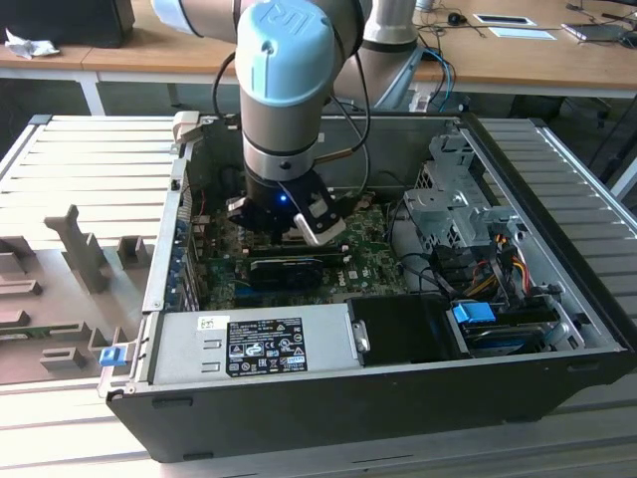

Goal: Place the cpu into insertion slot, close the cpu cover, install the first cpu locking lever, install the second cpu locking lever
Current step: 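Install the second cpu locking lever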

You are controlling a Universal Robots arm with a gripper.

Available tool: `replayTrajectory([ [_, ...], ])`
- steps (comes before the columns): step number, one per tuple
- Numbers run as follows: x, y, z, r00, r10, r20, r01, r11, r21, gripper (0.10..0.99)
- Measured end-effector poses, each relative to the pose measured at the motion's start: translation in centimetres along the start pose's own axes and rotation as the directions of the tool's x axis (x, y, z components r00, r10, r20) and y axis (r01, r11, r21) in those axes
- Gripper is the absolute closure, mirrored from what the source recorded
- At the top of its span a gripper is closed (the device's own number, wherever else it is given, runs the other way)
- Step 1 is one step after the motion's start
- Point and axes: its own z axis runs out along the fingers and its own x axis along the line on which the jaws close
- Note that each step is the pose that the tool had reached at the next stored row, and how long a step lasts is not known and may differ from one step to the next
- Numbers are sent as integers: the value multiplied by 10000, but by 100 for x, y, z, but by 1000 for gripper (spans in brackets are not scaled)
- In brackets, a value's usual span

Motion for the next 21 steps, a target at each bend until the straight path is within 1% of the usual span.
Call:
replayTrajectory([
  [1, 18, -2, 8, 10000, -2, 6, 2, 10000, -55, 980],
  [3, 44, -14, 23, 10000, -7, 12, 7, 9999, -131, 980],
  [4, 48, -44, 44, 10000, 31, 26, -31, 9999, -160, 980],
  [5, 46, -57, 54, 9999, 119, 50, -119, 9998, -165, 980],
  [6, 45, -73, 58, 9999, 152, 65, -150, 9996, -247, 980],
  [7, 45, -79, 62, 9999, 151, 72, -148, 9993, -352, 980],
  [9, 46, -83, 74, 9999, 149, 83, -145, 9987, -494, 980],
  [11, 43, -98, 98, 9998, 149, 92, -143, 9982, -583, 980],
  [13, 39, -111, 126, 9998, 148, 93, -142, 9980, -622, 980],
  [14, 40, -120, 147, 9998, 149, 95, -142, 9974, -706, 980],
  [15, 38, -124, 165, 9998, 146, 113, -135, 9962, -860, 980],
  [16, 39, -127, 175, 9998, 147, 116, -136, 9957, -912, 980],
  [19, 39, -130, 186, 9998, 145, 124, -132, 9949, -1003, 980],
  [21, 39, -125, 169, 9998, 145, 125, -131, 9948, -1011, 980],
])
